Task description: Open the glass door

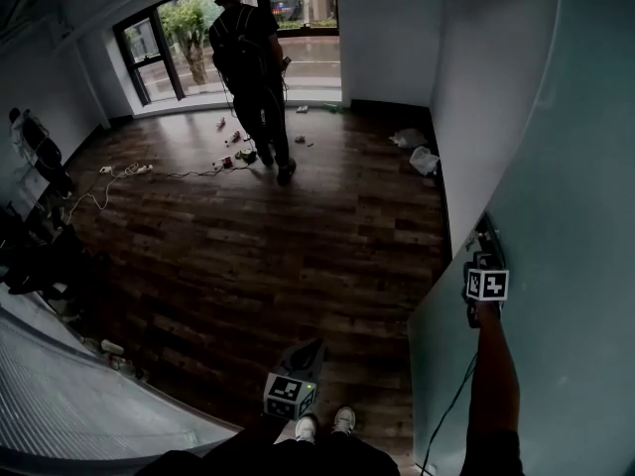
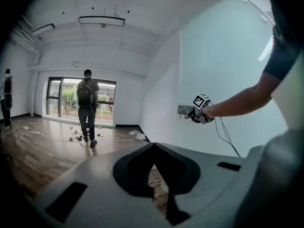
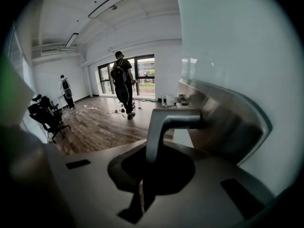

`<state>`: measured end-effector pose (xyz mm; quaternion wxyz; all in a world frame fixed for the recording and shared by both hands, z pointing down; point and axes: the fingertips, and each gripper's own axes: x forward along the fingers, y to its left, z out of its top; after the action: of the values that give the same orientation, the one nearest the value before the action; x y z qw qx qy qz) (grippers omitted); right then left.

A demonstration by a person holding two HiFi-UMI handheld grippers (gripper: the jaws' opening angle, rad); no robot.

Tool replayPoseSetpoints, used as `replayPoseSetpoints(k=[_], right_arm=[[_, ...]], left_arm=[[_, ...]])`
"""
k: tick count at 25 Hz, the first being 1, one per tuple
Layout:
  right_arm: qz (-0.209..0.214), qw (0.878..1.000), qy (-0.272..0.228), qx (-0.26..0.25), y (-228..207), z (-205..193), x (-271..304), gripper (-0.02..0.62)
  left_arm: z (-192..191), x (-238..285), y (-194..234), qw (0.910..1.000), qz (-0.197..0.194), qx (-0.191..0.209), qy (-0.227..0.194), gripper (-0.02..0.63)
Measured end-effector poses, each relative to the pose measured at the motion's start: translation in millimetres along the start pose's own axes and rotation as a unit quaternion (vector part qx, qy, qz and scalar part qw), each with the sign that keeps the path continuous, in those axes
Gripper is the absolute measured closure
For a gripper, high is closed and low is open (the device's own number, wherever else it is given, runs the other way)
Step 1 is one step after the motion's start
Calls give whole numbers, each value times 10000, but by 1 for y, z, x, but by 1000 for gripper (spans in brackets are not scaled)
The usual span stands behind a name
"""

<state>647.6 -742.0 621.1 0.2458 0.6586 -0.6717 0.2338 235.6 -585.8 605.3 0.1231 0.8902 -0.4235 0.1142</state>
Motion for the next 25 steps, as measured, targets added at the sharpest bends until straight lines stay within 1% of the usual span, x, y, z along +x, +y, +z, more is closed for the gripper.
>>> replayPoseSetpoints(k=[1, 3, 4, 6, 7, 8, 9, 10, 11, 13, 15, 16, 18, 22, 25], right_arm=[[31, 10000, 35, 55, -5, -1, -1, 580], [4, 9999, 165, -11, -14, -2, -6, 578], [-62, 9997, 201, -88, -17, -1, -10, 578], [-230, 9995, 105, -177, -21, 11, -26, 574], [-312, 9993, 26, -183, -24, 16, -31, 534], [-423, 9989, -37, -198, -28, 18, -34, 470], [-601, 9978, -113, -250, -33, 18, -37, 427], [-850, 9956, -227, -336, -37, 18, -44, 410], [-1127, 9920, -375, -427, -39, 17, -54, 410], [-1601, 9819, -836, -571, -35, 17, -85, 403], [-1832, 9724, -1306, -617, -27, 13, -118, 403], [-1839, 9700, -1471, -601, -19, 8, -132, 403], [-1678, 9698, -1694, -516, 9, -9, -161, 403], [-1099, 9731, -2018, -155, 99, -56, -232, 405], [-606, 9762, -2081, 56, 176, -112, -275, 405]], left_arm=[[-4, 0, -1, 10000, 35, -9, 22, 600], [-11, 0, -4, 9999, 110, -74, 87, 600], [-16, 1, -6, 9998, 129, -122, 120, 600], [-23, 0, -11, 9996, 139, -186, 163, 600], [-23, -1, -12, 9996, 142, -195, 171, 600], [-23, -3, -13, 9996, 145, -194, 173, 600], [-22, -6, -13, 9996, 152, -192, 165, 600], [-22, -10, -13, 9996, 163, -197, 146, 600], [-22, -14, -13, 9995, 179, -213, 122, 600], [-24, -28, -12, 9995, 210, -246, 71, 600], [-29, -42, -13, 9994, 232, -266, 4, 600], [-32, -49, -14, 9994, 235, -269, -39, 600], [-41, -70, -14, 9993, 237, -272, -87, 600], [-62, -132, -23, 9996, 142, -233, -122, 600], [-70, -177, -37, 9996, 44, -235, -126, 600]])
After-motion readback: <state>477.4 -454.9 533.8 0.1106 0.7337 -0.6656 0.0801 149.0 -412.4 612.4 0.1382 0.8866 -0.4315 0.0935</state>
